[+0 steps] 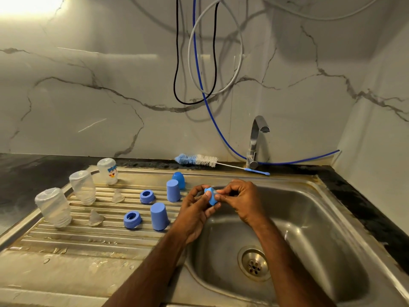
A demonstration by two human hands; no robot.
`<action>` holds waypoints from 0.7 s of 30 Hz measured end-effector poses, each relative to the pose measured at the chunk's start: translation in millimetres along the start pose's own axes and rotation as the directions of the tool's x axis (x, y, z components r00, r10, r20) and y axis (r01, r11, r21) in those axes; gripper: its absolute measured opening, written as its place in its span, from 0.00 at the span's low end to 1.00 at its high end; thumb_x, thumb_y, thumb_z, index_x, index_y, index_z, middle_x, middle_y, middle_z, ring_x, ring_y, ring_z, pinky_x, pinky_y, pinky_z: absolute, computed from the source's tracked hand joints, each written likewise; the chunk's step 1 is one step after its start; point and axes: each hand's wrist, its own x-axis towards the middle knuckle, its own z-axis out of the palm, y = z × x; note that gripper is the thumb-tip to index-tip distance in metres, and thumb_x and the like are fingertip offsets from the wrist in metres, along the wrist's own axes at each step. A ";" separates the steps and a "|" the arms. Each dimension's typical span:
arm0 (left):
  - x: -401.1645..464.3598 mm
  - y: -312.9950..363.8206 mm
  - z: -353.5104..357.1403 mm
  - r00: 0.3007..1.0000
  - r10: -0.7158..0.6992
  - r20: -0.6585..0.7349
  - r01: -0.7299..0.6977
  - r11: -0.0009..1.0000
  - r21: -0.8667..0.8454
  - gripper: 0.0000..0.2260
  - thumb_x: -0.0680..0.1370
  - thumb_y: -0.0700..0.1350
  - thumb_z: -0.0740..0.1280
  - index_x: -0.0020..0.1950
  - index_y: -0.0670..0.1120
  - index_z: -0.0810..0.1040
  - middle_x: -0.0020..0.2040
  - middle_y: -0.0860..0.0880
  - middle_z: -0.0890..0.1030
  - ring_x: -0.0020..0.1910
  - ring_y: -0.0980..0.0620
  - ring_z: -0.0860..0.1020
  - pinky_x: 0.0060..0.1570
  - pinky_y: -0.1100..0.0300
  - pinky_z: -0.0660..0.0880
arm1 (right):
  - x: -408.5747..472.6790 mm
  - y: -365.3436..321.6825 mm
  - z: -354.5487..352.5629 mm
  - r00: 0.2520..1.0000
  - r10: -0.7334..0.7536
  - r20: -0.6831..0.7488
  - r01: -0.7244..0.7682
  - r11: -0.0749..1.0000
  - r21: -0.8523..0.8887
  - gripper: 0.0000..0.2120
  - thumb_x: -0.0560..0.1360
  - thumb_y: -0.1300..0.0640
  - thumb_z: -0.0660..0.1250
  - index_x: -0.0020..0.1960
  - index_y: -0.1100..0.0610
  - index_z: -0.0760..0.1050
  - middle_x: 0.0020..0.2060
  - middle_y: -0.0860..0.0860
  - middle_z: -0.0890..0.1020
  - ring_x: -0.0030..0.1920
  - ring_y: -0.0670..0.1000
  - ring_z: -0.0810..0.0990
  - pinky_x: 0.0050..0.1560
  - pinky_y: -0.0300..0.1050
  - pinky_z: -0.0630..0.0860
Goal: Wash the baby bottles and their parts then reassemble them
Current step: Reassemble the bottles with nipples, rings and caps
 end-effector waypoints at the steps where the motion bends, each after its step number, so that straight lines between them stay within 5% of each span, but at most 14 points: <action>1: 0.3 0.5 -0.5 1.000 -0.009 -0.004 0.009 1.000 -0.010 0.16 0.74 0.41 0.71 0.61 0.41 0.76 0.54 0.40 0.85 0.54 0.41 0.84 0.46 0.54 0.84 | -0.2 0.1 1.0 1.000 0.010 0.000 -0.010 1.000 0.024 0.11 0.66 0.62 0.81 0.38 0.49 0.83 0.35 0.42 0.83 0.38 0.44 0.81 0.40 0.36 0.77; 7: -0.3 3.6 -4.6 0.998 -0.069 0.005 0.069 0.997 -0.040 0.18 0.77 0.44 0.67 0.65 0.38 0.76 0.60 0.35 0.82 0.57 0.38 0.83 0.51 0.51 0.84 | -2.7 1.0 -2.1 0.993 0.070 0.098 -0.086 0.981 0.174 0.17 0.68 0.65 0.79 0.53 0.51 0.84 0.49 0.46 0.87 0.52 0.47 0.85 0.52 0.41 0.82; 14: -1.1 4.5 -3.3 0.998 -0.058 0.024 0.057 0.997 0.054 0.18 0.78 0.47 0.66 0.64 0.38 0.77 0.57 0.36 0.83 0.52 0.42 0.83 0.47 0.55 0.84 | -3.6 -0.9 -5.8 0.977 0.051 0.205 -0.072 0.993 0.096 0.16 0.74 0.61 0.75 0.59 0.48 0.82 0.54 0.45 0.85 0.56 0.45 0.83 0.55 0.38 0.80; 17: -2.4 2.7 -1.2 0.998 -0.022 0.050 0.015 0.990 0.142 0.17 0.77 0.47 0.66 0.61 0.39 0.79 0.55 0.39 0.84 0.49 0.46 0.84 0.44 0.58 0.83 | -2.7 -0.5 -4.6 0.978 0.078 0.192 -0.077 0.997 -0.010 0.11 0.74 0.58 0.76 0.55 0.49 0.84 0.50 0.45 0.86 0.52 0.44 0.83 0.53 0.41 0.81; 21: -2.6 2.4 -1.2 0.997 -0.054 0.046 0.052 0.998 0.034 0.17 0.76 0.45 0.66 0.63 0.38 0.77 0.58 0.36 0.83 0.55 0.40 0.83 0.51 0.53 0.84 | -0.7 0.9 -2.4 0.988 0.134 0.081 -0.142 0.984 0.104 0.06 0.74 0.61 0.75 0.51 0.56 0.86 0.46 0.49 0.87 0.50 0.48 0.85 0.54 0.47 0.82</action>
